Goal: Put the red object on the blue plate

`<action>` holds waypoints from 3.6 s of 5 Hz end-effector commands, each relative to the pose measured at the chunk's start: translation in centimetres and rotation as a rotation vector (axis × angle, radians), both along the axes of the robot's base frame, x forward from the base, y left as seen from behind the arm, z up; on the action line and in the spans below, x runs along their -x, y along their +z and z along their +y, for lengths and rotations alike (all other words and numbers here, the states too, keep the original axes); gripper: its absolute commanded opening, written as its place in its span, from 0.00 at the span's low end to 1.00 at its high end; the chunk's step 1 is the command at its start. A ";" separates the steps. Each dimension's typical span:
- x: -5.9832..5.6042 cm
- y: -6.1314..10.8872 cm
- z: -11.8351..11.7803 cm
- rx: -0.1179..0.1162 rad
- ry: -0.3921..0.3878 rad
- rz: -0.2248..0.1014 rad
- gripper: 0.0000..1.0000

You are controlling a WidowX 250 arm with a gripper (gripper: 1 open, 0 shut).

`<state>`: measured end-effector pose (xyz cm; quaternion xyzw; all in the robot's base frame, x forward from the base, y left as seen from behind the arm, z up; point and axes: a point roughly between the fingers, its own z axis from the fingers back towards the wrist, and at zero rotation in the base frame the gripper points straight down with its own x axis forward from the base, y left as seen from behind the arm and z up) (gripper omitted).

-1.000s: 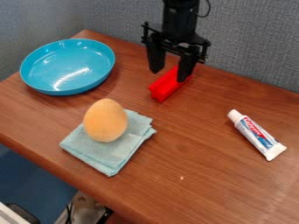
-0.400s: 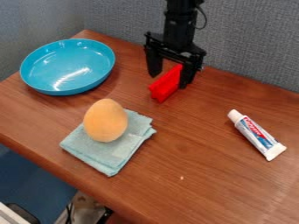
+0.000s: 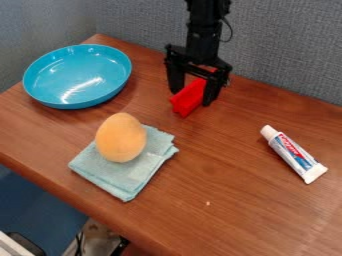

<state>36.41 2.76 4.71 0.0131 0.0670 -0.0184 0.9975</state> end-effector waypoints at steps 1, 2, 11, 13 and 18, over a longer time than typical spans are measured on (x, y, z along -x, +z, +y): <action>-1.4 0.7 0.7 -0.009 0.013 -0.051 1.00; -1.9 -0.1 0.8 -0.007 0.015 -0.048 1.00; -0.1 -0.4 -0.1 0.004 -0.011 -0.054 0.00; -0.1 0.3 -0.8 0.006 -0.037 -0.067 0.00; -1.0 1.2 -0.1 0.006 -0.039 -0.102 1.00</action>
